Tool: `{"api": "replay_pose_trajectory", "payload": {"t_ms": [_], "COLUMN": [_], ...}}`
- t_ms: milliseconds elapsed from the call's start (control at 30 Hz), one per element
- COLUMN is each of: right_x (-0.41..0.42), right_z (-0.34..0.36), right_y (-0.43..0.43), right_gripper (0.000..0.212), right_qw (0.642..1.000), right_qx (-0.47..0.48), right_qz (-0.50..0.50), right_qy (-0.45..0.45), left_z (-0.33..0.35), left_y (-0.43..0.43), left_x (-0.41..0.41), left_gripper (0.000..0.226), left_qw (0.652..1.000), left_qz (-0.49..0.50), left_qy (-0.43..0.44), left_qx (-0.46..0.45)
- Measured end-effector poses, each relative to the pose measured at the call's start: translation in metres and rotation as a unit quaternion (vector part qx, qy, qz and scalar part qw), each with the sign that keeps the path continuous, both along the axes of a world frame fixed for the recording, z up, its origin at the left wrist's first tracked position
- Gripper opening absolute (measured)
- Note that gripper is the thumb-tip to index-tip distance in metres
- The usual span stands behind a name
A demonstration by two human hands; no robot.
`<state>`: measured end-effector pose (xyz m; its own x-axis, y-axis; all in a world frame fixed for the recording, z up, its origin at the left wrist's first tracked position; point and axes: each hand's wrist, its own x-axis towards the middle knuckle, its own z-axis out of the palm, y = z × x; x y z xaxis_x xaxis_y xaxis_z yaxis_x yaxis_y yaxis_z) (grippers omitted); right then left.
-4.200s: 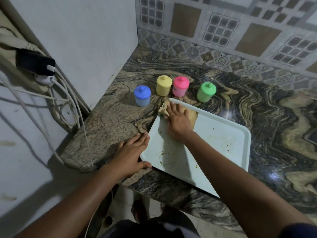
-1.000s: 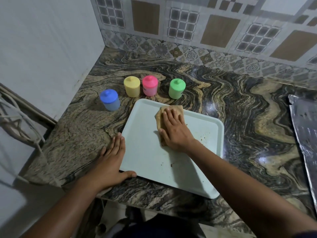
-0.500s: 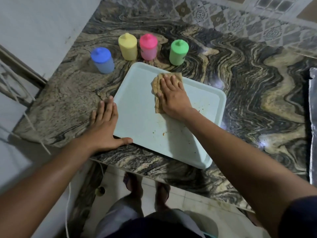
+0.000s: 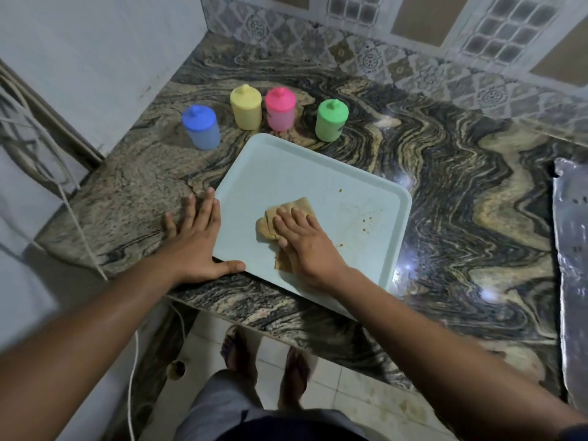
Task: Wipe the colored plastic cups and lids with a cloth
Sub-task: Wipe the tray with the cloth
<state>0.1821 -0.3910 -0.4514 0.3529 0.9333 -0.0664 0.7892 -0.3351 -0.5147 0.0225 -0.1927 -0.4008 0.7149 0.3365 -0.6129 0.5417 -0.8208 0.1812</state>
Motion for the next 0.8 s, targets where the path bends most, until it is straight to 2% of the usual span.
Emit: {"api": "replay_pose_trajectory", "payload": {"t_ms": [67,167,300,367,433,500,567,667,700,733,800], "right_x": [-0.019,-0.041,-0.056,-0.055,-0.052,-0.044,-0.029,-0.001,0.009,0.023,0.053], "right_z": [0.005,0.009,0.034,0.048,0.059,0.068,0.073,0.082,0.085,0.086,0.083], "right_y": [-0.013,-0.03,-0.048,-0.058,-0.067,-0.073,-0.075,-0.076,-0.076,-0.075,-0.074], "right_gripper": [0.065,0.054,0.047,0.044,0.036,0.038,0.042,0.041,0.041,0.04,0.041], "right_qw": [0.999,0.995,0.976,0.972,0.965,0.933,0.883,0.793,0.781,0.783,0.807], "right_qx": [-0.019,-0.027,-0.049,-0.052,-0.031,0.026,0.085,0.16,0.178,0.189,0.213], "right_qz": [0.021,0.048,0.063,0.061,0.002,-0.099,-0.191,-0.273,-0.292,-0.313,-0.34], "right_qy": [0.033,0.083,0.201,0.222,0.261,0.344,0.421,0.52,0.523,0.503,0.433], "left_z": [0.001,0.002,0.002,0.002,0.001,0.0,0.0,0.002,0.002,0.002,0.002], "left_y": [0.0,0.0,0.002,0.002,0.002,0.002,0.002,0.003,0.003,0.003,0.001], "left_x": [0.0,-0.002,-0.003,-0.004,-0.005,-0.004,-0.002,0.0,0.0,0.0,0.0], "left_gripper": [0.142,0.144,0.144,0.143,0.144,0.144,0.144,0.143,0.142,0.142,0.139], "left_qw": [1.0,1.0,1.0,1.0,1.0,1.0,1.0,1.0,1.0,1.0,1.0], "left_qz": [0.001,0.004,0.009,0.011,0.01,0.005,0.006,0.007,0.007,0.008,0.01], "left_qy": [0.0,0.003,0.0,-0.004,-0.005,-0.007,-0.009,-0.008,-0.009,-0.01,-0.013], "left_qx": [-0.001,-0.007,-0.01,-0.012,-0.016,-0.017,-0.016,-0.016,-0.015,-0.014,-0.012]}}
